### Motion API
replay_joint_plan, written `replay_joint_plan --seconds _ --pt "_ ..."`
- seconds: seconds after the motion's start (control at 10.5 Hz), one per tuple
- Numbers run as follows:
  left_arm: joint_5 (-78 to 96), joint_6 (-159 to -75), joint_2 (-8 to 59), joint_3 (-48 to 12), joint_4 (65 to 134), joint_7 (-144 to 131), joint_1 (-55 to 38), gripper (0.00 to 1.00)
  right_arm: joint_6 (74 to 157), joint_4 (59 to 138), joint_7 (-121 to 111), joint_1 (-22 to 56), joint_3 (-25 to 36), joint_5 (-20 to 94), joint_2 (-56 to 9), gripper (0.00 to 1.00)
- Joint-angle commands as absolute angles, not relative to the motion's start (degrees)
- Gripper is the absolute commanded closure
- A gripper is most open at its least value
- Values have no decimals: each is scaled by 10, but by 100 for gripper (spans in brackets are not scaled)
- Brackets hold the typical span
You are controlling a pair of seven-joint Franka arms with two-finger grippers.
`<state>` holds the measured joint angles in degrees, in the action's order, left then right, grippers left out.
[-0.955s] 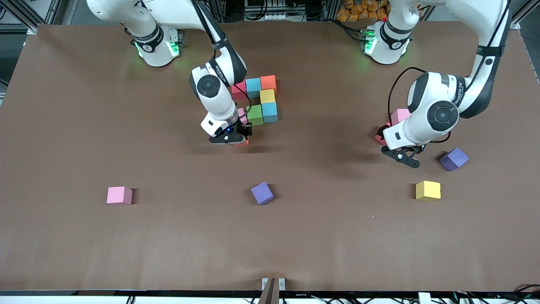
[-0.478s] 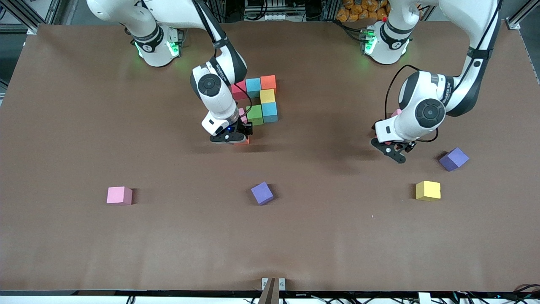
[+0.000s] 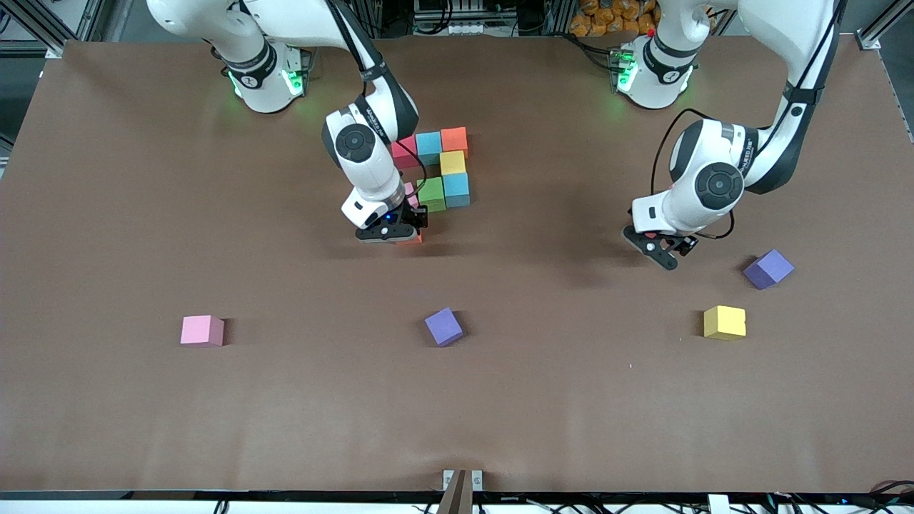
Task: Form number 2 with 11 blocks
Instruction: 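Grasp the red cube with the left gripper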
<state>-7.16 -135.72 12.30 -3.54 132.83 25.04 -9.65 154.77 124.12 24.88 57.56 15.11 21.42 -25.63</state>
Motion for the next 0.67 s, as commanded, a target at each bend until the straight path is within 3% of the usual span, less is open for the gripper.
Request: replay_joint_plan --seconds 0.0,0.19,0.29,0.38,0.57 --pt "-96 -1411 98 -34 1379 270 -87 0 1550 1266 253 588 158 207 -246 59" --pt "-97 -1440 74 -33 1412 293 -77 0 1550 1266 253 586 158 207 -247 20" --pt "-97 -1441 66 -32 1420 301 -72 0 1550 1266 253 586 158 207 -248 6" --pt "-97 -1449 63 -32 1430 312 -71 0 1550 1266 253 586 158 207 -248 0" --pt "-96 -1484 66 -30 1447 328 -60 0 1550 1265 253 584 159 207 -247 0"
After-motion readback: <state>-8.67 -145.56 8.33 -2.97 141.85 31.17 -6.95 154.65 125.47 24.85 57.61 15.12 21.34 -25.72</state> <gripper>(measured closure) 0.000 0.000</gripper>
